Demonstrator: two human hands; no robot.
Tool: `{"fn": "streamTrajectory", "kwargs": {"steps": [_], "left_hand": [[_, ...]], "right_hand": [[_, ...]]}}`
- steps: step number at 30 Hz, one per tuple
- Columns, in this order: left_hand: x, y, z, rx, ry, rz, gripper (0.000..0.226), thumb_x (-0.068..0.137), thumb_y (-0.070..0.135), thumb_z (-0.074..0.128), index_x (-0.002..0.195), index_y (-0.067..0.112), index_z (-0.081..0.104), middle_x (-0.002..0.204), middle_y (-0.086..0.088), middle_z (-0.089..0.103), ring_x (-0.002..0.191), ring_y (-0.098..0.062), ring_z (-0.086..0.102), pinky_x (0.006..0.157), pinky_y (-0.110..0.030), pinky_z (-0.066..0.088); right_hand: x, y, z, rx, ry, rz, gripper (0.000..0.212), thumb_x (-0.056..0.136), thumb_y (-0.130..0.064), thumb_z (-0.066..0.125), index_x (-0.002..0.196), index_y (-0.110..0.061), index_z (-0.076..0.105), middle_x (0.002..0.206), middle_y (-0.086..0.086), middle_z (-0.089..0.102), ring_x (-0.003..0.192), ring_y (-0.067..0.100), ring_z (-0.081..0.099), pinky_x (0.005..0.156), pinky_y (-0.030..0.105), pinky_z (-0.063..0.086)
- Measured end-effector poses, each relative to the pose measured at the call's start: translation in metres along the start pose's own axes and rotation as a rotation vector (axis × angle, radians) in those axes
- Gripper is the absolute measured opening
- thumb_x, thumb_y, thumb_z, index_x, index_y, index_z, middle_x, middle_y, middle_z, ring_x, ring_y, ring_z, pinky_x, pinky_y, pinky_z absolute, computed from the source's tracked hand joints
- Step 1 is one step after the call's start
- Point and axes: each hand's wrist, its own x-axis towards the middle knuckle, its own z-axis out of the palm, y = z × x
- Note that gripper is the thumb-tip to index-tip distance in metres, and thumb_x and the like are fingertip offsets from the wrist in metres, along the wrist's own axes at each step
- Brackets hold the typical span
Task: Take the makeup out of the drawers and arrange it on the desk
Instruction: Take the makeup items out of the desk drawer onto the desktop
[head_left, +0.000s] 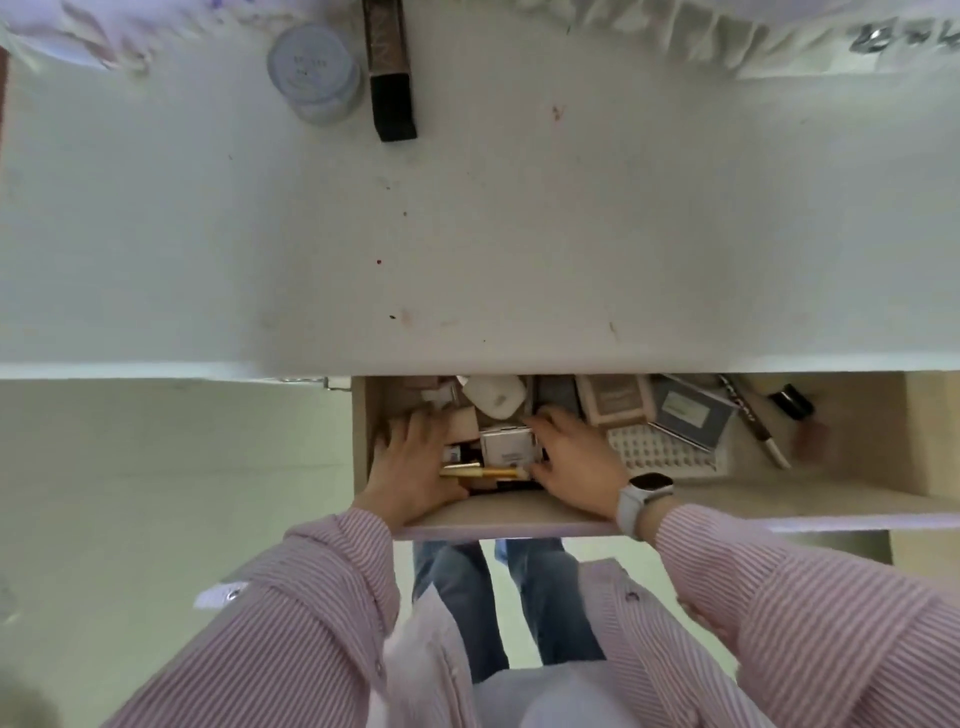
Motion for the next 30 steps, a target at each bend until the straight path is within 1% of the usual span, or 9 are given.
{"fn": "streamTrajectory", "kwargs": {"steps": [3,7,12,16,19,21,23,27,30], "left_hand": [[0.004,0.004,0.0,0.076,0.001,0.011,0.095,0.071,0.048,0.07,0.143,0.024,0.012,0.139,-0.009,0.028,0.125,-0.03,0.033,0.102,-0.047,0.029],[0.011,0.006,-0.002,-0.009,-0.093,0.087,0.079,0.074,0.038,0.071,0.137,0.017,0.028,0.141,-0.008,0.033,0.122,-0.028,0.042,0.093,-0.039,0.042],[0.018,0.008,-0.008,0.004,-0.174,0.143,0.066,0.074,0.041,0.069,0.127,0.018,0.037,0.123,-0.005,0.054,0.105,-0.023,0.054,0.08,-0.032,0.044],[0.022,0.011,-0.017,-0.068,-0.22,0.148,0.051,0.074,0.042,0.068,0.117,0.025,0.047,0.112,0.001,0.058,0.088,-0.013,0.049,0.073,-0.025,0.038],[0.02,0.014,-0.029,-0.072,-0.267,0.154,0.038,0.077,0.036,0.066,0.107,0.022,0.048,0.096,0.002,0.053,0.082,-0.013,0.046,0.068,-0.024,0.035],[0.016,0.016,-0.032,-0.09,-0.259,0.162,0.033,0.077,0.035,0.066,0.101,0.023,0.046,0.093,0.003,0.052,0.081,-0.013,0.046,0.064,-0.024,0.034],[0.011,0.016,-0.032,-0.115,-0.22,0.172,0.033,0.076,0.034,0.065,0.1,0.022,0.047,0.096,0.001,0.056,0.08,-0.013,0.047,0.063,-0.024,0.035],[-0.001,0.016,-0.036,-0.216,-0.142,0.185,0.051,0.073,0.03,0.066,0.12,0.023,0.048,0.102,0.003,0.06,0.081,-0.012,0.05,0.066,-0.021,0.039],[-0.012,0.013,-0.049,-0.324,-0.107,0.166,0.046,0.072,0.026,0.068,0.113,0.026,0.047,0.093,0.006,0.058,0.08,-0.012,0.054,0.063,-0.019,0.043]], "right_hand": [[0.006,-0.004,0.002,-0.086,-0.052,0.033,0.056,0.086,-0.037,0.056,0.135,-0.021,0.034,0.134,0.01,0.033,0.116,0.03,0.043,0.087,0.038,0.044],[0.01,-0.001,0.002,-0.11,-0.072,0.042,0.046,0.086,-0.033,0.055,0.125,-0.012,0.042,0.127,0.013,0.04,0.108,0.032,0.05,0.08,0.038,0.045],[0.005,0.007,0.001,-0.037,-0.19,0.003,0.045,0.086,-0.037,0.057,0.12,-0.014,0.039,0.115,0.01,0.057,0.094,0.027,0.058,0.068,0.031,0.043],[0.001,0.012,0.002,0.059,-0.245,0.019,0.05,0.088,-0.036,0.055,0.127,-0.014,0.034,0.114,0.011,0.058,0.093,0.027,0.059,0.075,0.036,0.049],[-0.001,0.016,-0.004,0.176,-0.273,0.03,0.057,0.091,-0.034,0.053,0.138,-0.014,0.027,0.118,0.011,0.058,0.1,0.027,0.058,0.077,0.031,0.046],[-0.006,0.017,-0.012,0.237,-0.276,0.043,0.055,0.091,-0.033,0.053,0.137,-0.015,0.03,0.116,0.01,0.061,0.099,0.025,0.059,0.077,0.03,0.045],[-0.011,0.018,-0.021,0.299,-0.252,0.047,0.047,0.091,-0.032,0.053,0.132,-0.015,0.037,0.111,0.009,0.062,0.094,0.023,0.059,0.079,0.033,0.047],[-0.025,0.017,-0.043,0.337,-0.168,0.021,0.033,0.093,-0.033,0.05,0.12,-0.016,0.044,0.095,0.007,0.064,0.079,0.019,0.059,0.072,0.036,0.048],[-0.035,0.017,-0.06,0.311,-0.107,-0.021,0.027,0.092,-0.034,0.05,0.113,-0.018,0.047,0.083,0.006,0.066,0.07,0.02,0.06,0.063,0.038,0.048]]}}
